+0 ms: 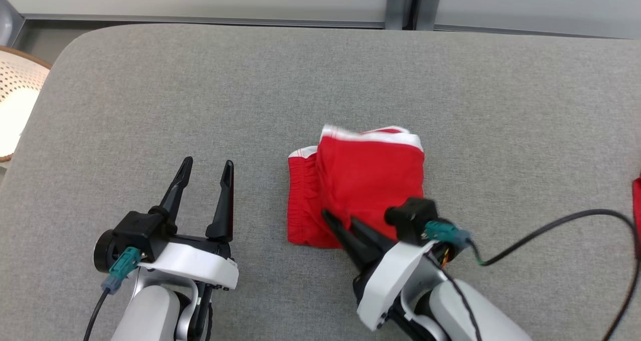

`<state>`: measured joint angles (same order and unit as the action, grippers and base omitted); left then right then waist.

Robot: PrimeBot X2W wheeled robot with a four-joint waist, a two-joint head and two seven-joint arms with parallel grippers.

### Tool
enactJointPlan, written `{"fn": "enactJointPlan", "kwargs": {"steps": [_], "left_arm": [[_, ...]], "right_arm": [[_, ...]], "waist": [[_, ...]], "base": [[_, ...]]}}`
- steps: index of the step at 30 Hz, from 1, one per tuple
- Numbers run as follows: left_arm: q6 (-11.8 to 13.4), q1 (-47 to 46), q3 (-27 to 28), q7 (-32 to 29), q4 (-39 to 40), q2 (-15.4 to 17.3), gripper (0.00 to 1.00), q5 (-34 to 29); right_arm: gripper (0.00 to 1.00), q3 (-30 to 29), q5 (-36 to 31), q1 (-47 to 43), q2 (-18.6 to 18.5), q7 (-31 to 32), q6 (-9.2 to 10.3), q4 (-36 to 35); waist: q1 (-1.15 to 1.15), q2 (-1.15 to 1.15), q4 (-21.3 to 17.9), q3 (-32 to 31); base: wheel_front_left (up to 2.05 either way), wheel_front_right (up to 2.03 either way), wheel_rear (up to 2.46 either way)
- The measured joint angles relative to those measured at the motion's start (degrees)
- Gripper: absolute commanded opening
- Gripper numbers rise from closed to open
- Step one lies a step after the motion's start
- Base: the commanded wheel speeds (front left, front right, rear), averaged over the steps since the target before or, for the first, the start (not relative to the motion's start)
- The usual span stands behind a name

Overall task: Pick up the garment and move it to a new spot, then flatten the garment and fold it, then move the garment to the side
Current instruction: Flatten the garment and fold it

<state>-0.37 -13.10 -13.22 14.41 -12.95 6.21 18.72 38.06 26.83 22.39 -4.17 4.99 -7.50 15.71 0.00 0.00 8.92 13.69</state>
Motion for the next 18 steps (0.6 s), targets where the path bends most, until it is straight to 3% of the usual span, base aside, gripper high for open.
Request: {"fn": "enactJointPlan", "kwargs": {"steps": [13, 14, 15, 16, 18], "left_arm": [[-0.01, -0.09, 0.18, 0.44, -0.88, -0.27, 1.00, 0.08], [-0.02, -0.15, 0.19, 0.48, -0.90, -0.27, 1.00, 0.08], [-0.07, -0.21, 0.16, 0.48, -0.94, -0.27, 1.00, 0.07], [-0.08, -0.24, 0.16, 0.49, -0.99, -0.29, 1.00, 0.07], [-0.08, -0.25, 0.13, 0.49, -1.18, -0.30, 1.00, 0.05]], "right_arm": [[0.00, 10.94, 7.17, 3.78, -0.23, -5.59, 0.01, 8.09], [0.10, 11.49, 7.50, 4.10, -0.22, -5.97, 0.00, 8.54], [0.62, 12.10, 7.95, 4.45, -0.25, -6.38, 0.01, 8.84], [1.00, 12.78, 8.13, 4.85, -0.31, -7.13, 0.01, 8.90], [1.00, 13.60, 8.23, 5.59, -0.35, -9.36, 0.01, 8.61]], "waist": [[0.00, 0.00, 0.27, 1.05], [0.00, 0.00, 0.25, 1.02], [0.00, 0.00, 0.23, 1.00], [0.00, 0.00, 0.20, 0.97], [0.00, 0.00, 0.11, 0.85]], "base": [[0.00, 0.00, 0.00], [0.00, 0.00, 0.00], [0.00, 0.00, 0.00], [0.00, 0.00, 0.00], [0.00, 0.00, 0.00]]}}
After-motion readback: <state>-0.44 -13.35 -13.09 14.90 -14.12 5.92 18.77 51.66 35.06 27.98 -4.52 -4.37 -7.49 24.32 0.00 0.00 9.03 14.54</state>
